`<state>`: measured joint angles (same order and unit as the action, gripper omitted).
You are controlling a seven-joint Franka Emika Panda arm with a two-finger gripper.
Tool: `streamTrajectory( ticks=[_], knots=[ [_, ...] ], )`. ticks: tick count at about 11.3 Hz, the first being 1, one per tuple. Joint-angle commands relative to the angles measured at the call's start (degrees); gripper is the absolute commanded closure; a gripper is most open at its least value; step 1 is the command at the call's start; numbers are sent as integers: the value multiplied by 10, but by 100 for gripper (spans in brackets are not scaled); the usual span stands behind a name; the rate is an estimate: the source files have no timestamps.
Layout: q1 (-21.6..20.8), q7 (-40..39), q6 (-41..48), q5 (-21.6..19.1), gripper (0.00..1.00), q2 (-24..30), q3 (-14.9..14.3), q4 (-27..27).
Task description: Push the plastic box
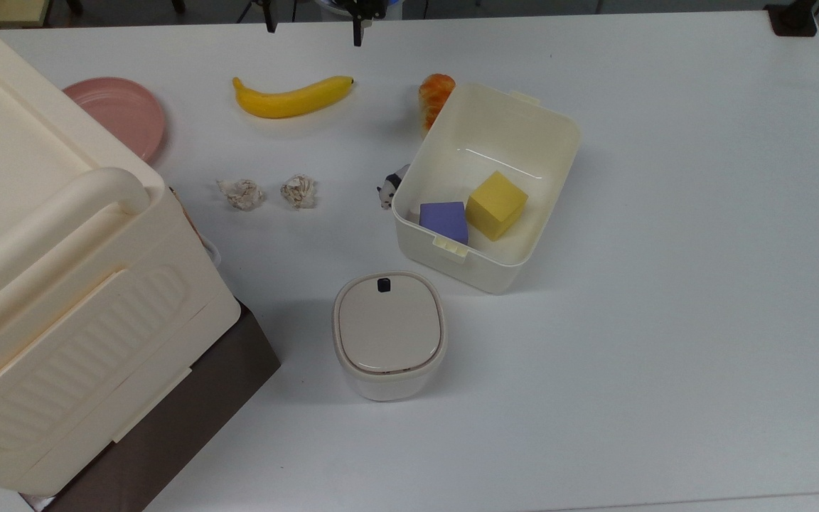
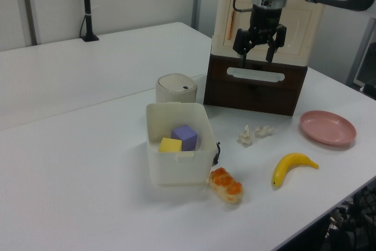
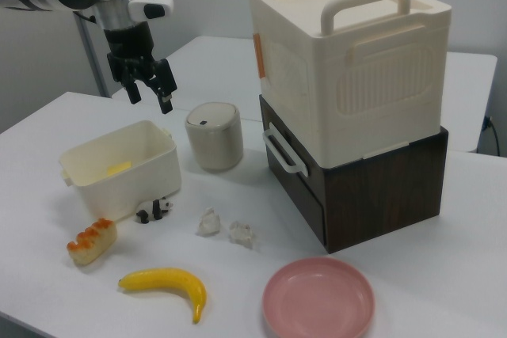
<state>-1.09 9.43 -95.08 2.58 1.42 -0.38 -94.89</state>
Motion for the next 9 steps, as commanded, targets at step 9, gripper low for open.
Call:
streamTrajectory(
  ticks=[9],
  knots=[
    [-12, -49, 9, -19, 0, -1, -11, 8]
  ],
)
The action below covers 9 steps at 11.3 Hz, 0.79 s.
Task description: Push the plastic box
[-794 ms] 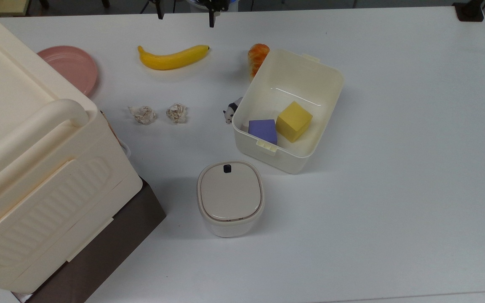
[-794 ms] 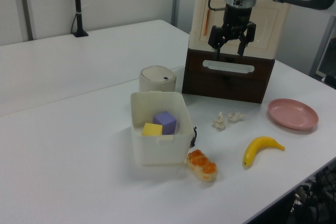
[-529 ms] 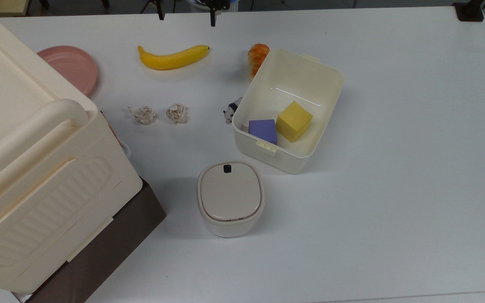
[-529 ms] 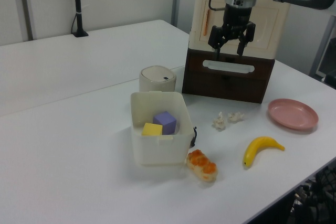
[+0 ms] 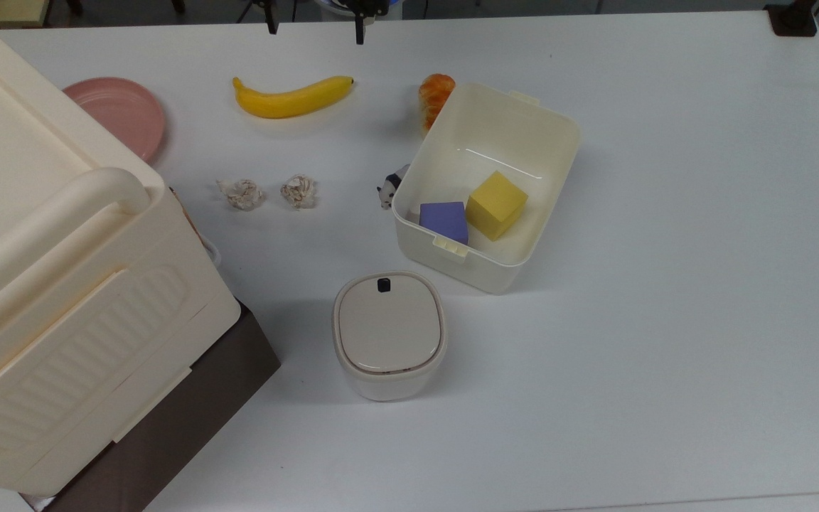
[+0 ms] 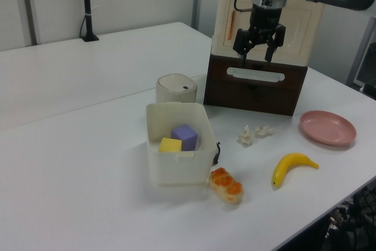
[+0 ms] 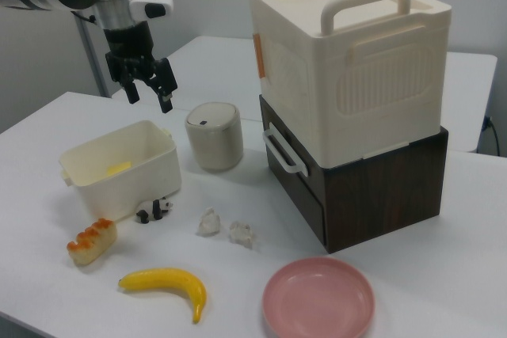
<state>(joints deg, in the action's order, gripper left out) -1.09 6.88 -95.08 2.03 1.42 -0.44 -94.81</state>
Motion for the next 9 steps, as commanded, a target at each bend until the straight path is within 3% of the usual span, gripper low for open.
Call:
streamTrajectory(
  ticks=[1, 5, 9],
  knots=[
    [-17, -37, 3, -13, 0, 0, -6, -14],
    [-25, -321, -20, -11, 0, 2, 4, -77],
    [-59, -435, -22, 27, 0, -18, 4, -95]
  ],
)
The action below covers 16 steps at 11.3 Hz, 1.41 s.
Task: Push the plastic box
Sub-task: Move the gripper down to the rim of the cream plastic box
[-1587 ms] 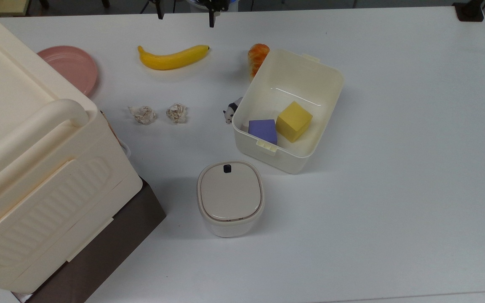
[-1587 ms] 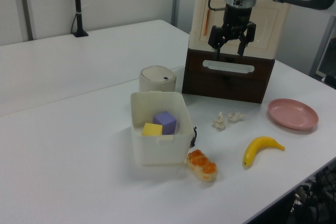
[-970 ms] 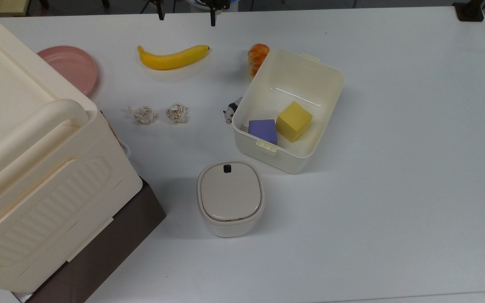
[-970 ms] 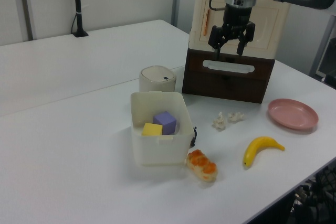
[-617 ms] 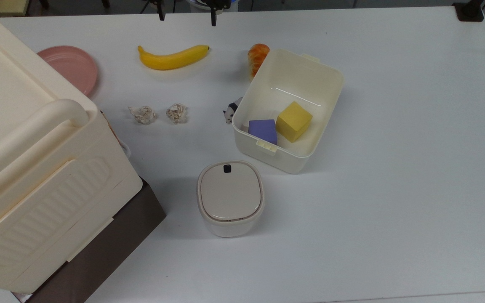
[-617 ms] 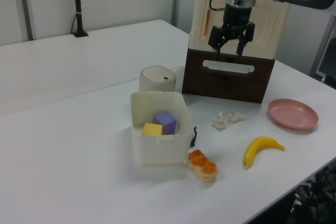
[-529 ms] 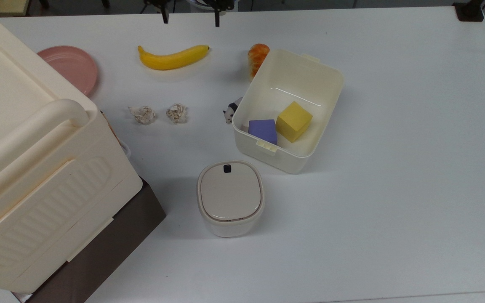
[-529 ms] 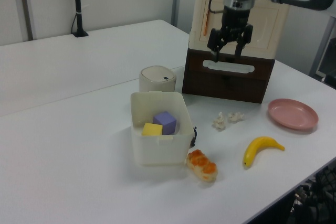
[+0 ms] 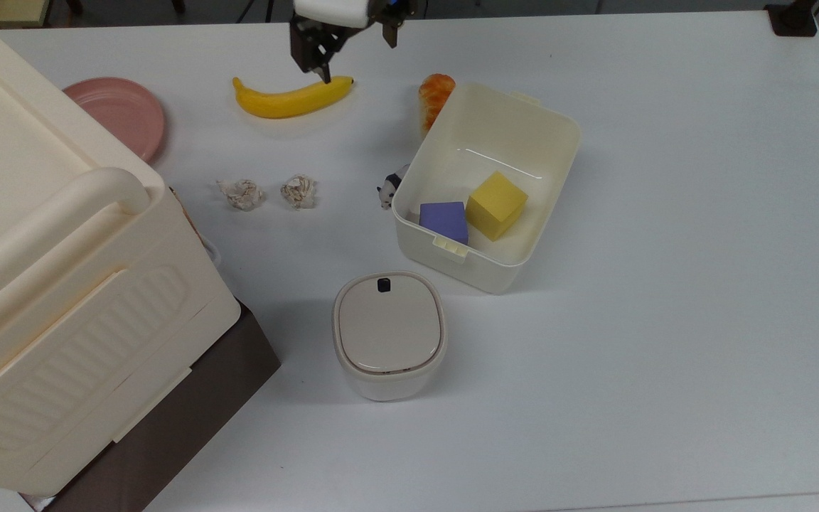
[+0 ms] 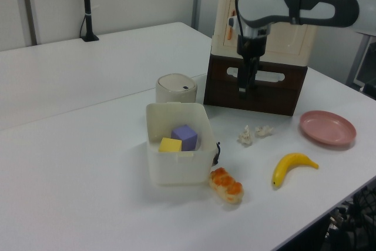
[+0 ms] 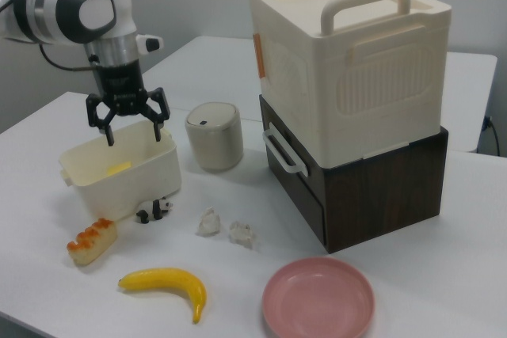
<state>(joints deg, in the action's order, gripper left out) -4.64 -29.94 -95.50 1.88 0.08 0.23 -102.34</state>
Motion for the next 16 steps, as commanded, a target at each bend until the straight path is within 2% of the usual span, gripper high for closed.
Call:
streamTrajectory(
  ticks=[1, 4, 9, 16],
  knots=[
    [-31, -102, -17, 44, 0, -14, -3, -21],
    [-44, -122, -19, 81, 0, -47, -3, -18],
    [-71, -118, -43, 114, 0, -95, -3, -17],
    [-89, -111, -49, 132, 0, -123, -3, -15]
  ],
)
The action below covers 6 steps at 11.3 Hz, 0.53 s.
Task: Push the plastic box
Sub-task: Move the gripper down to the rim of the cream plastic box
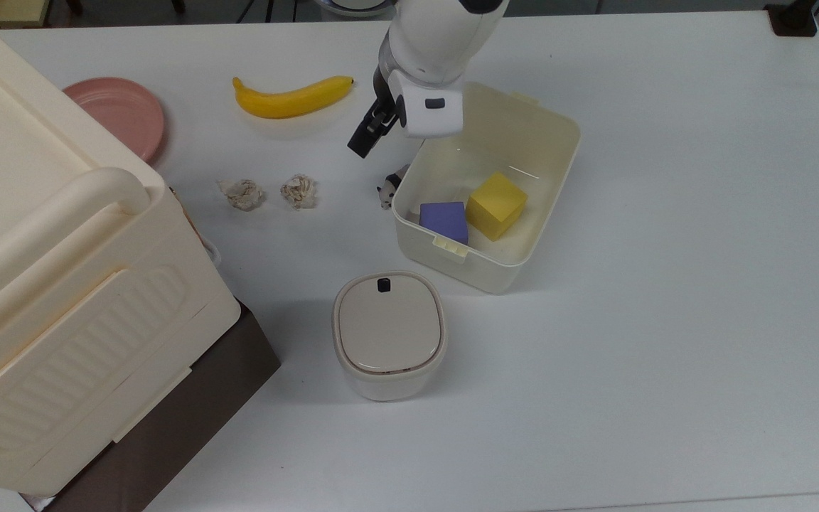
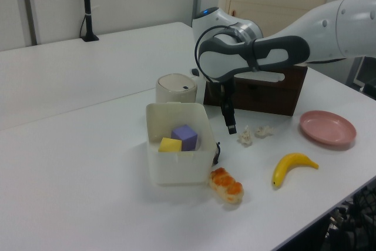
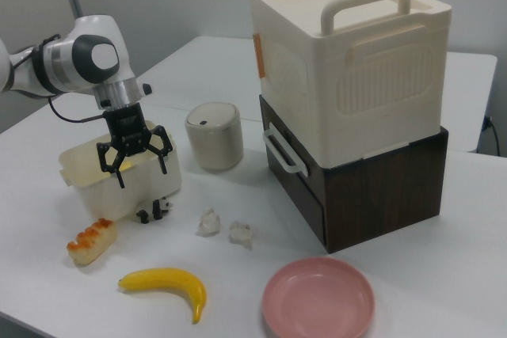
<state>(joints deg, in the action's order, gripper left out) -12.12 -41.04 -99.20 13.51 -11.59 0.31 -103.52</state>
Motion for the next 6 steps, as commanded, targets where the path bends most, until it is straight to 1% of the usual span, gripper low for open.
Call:
streamTrajectory(
  ticks=[1, 2, 4, 6],
  knots=[
    [-18, 1, -14, 16, 0, -11, -4, -3],
    [-19, 9, -18, 17, 0, -16, -4, -2],
    [-28, 61, -67, 16, 0, -27, -4, 1],
    [-39, 81, -91, 16, 0, -41, -4, 2]
  ],
)
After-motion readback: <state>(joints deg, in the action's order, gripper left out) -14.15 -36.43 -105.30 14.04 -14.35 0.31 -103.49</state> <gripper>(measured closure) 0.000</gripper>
